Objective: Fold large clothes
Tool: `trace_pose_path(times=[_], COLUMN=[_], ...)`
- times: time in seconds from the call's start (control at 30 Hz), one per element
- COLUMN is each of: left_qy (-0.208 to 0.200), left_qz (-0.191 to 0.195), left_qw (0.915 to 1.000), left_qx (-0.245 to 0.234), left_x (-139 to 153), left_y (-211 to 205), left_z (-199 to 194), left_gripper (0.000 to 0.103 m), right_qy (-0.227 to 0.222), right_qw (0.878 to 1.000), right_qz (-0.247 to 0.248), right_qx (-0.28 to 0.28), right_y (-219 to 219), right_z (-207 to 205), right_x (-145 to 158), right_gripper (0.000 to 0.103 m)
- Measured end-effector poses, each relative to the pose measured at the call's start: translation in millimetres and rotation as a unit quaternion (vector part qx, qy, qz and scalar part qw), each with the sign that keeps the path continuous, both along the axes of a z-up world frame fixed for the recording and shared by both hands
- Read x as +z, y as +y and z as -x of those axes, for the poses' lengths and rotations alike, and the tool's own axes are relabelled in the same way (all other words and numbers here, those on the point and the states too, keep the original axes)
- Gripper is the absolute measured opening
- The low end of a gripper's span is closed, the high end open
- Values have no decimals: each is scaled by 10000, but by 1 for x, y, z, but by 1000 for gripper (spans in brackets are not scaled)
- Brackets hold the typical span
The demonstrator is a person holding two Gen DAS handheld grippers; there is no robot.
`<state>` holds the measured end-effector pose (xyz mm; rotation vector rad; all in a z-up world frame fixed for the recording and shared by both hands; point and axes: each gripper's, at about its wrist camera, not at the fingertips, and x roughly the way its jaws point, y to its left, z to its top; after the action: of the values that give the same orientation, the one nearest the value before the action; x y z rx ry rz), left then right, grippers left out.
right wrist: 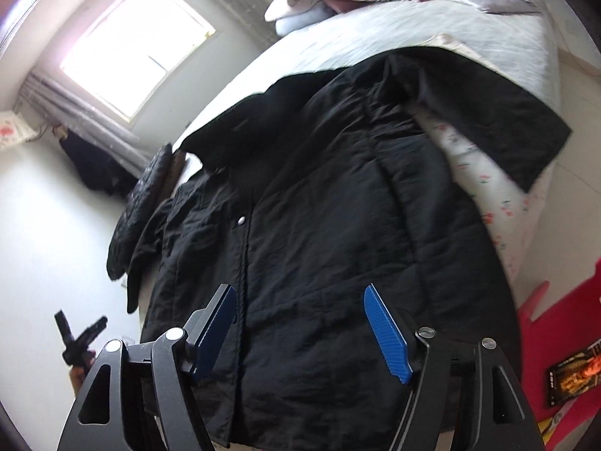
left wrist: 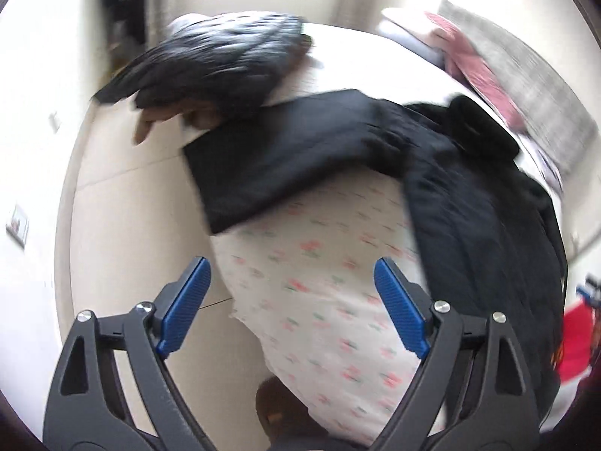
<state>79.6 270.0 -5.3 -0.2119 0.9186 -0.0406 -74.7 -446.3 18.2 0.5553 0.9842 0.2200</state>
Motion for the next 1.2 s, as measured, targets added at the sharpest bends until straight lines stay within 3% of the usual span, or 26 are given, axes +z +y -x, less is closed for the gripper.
trace_pose_path(times=[0.17, 0.33, 0.47, 0.53, 0.6, 0.63, 0.67, 0.77, 0.83, 0.97, 1.2], left_qy=[170, 443, 401, 363, 196, 115, -71, -744, -1209, -2125, -3076], left_qz=[815, 1473, 2055, 2348, 2535, 2358, 1953, 885, 498, -381, -765], left_qw=[9946, 9812, 9700, 9639, 9598, 9637, 9731, 9901, 9906, 9762, 9474], left_qx=[626, 1165, 1231, 1199, 1188, 1246, 1216, 790, 405, -186, -447], left_x=[-36, -78, -104, -111, -109, -103, -91, -47, -16, 59, 159], left_y=[50, 81, 92, 92, 87, 85, 76, 40, 18, -31, -45], left_z=[-30, -69, -105, -116, -122, -122, -119, -100, -86, -59, -60], left_gripper=[89, 89, 86, 74, 38, 29, 15, 10, 9, 8, 5], right_qy=[228, 413, 567, 661, 735, 760, 777, 800, 803, 785, 675], right_qw=[9991, 9978, 9960, 9948, 9935, 9929, 9923, 9912, 9906, 9903, 9883], right_qz=[140, 217, 341, 420, 518, 574, 619, 656, 662, 629, 654], right_qx=[314, 466, 593, 651, 692, 718, 743, 825, 891, 959, 1205], right_y=[36, 63, 82, 91, 98, 102, 105, 115, 121, 132, 155], right_z=[-28, -51, -65, -74, -82, -87, -92, -106, -116, -133, -143], right_x=[-12, -22, -30, -34, -38, -39, -40, -43, -44, -45, -40], right_gripper=[72, 72, 72, 72, 72, 72, 72, 72, 72, 72, 72])
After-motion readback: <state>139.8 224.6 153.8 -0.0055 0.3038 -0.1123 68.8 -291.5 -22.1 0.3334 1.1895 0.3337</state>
